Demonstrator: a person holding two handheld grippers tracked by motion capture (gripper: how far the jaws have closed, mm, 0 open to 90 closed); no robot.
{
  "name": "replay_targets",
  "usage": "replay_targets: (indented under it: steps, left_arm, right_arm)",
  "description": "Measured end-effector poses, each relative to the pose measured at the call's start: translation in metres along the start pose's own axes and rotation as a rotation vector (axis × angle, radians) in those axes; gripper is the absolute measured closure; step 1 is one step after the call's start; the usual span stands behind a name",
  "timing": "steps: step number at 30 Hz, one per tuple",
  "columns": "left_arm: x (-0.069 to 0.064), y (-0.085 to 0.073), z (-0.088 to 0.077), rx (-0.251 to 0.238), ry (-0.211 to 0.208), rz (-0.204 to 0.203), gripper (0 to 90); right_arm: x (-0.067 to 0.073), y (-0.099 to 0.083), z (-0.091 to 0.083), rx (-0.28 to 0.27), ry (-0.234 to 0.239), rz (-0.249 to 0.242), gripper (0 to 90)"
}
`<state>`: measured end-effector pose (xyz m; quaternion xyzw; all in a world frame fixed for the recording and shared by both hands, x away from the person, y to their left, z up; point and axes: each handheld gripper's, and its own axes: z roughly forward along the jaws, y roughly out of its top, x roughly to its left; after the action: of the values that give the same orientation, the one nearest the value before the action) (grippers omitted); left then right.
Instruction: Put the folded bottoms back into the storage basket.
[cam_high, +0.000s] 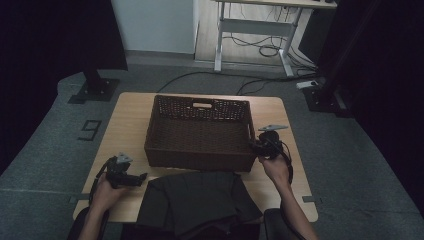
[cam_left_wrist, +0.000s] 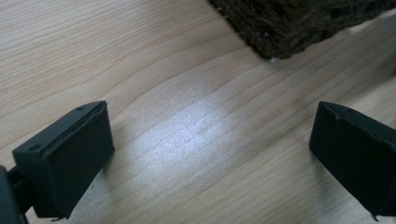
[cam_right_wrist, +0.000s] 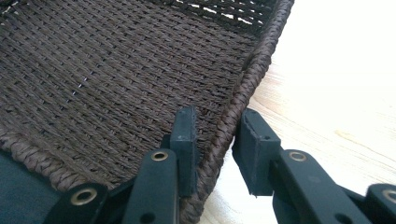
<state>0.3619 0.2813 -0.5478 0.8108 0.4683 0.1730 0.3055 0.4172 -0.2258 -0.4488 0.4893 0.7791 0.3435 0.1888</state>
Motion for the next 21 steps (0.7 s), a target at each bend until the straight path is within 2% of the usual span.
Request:
replay_targets:
  steps: [11,17,21]
  left_arm:
    - [0.0002,-0.0003,-0.0003,-0.001,-0.001,-0.001,0.0]
    - [0.0009,-0.0011,-0.0008,-0.002,-0.001,-0.001,0.0]
    - [0.0009,-0.0011,-0.0009,-0.001,-0.001,-0.001,0.0]
  right_arm:
    - [0.0047,0.0013,0.0017,-0.003,0.024,-0.015,69.5]
    - [0.0025,0.0016,0.0022,-0.007,0.042,0.004,69.1]
    - [0.0031,0.0022,0.002,-0.007,0.037,0.006,68.9]
